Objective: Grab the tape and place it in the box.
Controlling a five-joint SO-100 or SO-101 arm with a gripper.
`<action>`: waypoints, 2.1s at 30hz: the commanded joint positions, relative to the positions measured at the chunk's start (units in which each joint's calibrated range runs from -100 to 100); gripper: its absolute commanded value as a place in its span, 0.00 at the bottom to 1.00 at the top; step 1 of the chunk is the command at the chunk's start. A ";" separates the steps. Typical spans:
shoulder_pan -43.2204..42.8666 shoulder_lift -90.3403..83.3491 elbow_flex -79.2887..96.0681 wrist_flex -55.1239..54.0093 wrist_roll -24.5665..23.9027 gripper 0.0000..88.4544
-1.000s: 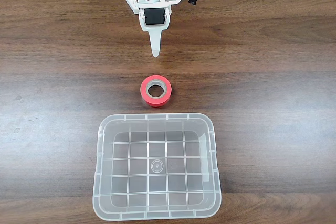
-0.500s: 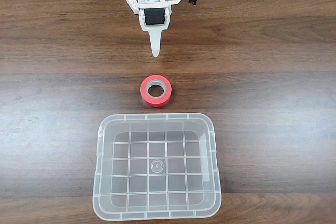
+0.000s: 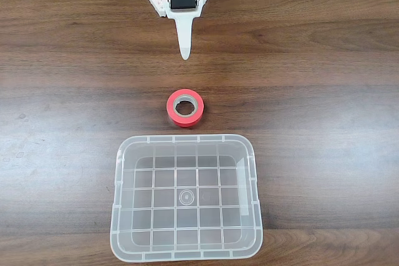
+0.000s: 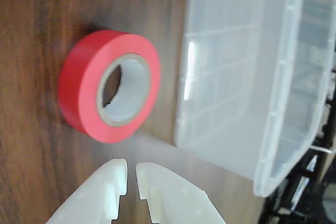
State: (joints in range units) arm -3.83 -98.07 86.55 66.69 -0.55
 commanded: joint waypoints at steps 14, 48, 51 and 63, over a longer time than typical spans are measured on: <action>0.47 27.44 -32.63 9.85 -0.72 0.01; 5.15 85.12 -47.17 -7.88 3.45 0.02; 4.71 85.85 -47.17 -8.22 3.45 0.02; 3.83 86.17 -44.28 -8.30 4.92 0.24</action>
State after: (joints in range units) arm 0.83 -11.26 41.88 59.49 3.47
